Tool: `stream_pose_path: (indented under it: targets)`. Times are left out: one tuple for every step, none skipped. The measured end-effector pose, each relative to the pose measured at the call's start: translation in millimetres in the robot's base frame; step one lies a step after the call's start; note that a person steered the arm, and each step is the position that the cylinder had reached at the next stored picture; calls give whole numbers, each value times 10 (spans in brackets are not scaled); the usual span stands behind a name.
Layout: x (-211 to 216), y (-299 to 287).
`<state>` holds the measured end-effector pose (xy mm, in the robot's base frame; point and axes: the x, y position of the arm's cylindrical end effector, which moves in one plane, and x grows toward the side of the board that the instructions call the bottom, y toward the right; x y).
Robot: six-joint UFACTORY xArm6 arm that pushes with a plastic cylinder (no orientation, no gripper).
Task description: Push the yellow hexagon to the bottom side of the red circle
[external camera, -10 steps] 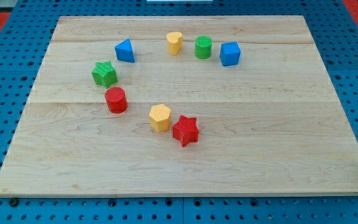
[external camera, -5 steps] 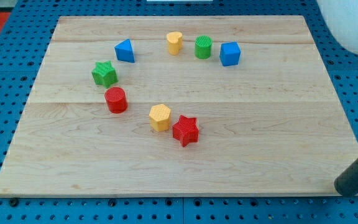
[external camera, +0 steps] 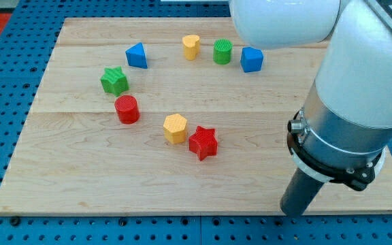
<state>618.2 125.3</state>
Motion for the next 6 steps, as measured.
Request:
stream_pose_path:
  targets:
    - [0, -34]
    - [-10, 3]
    - [-338, -37]
    - [-856, -6]
    - [-1274, -495]
    - [-1295, -1191]
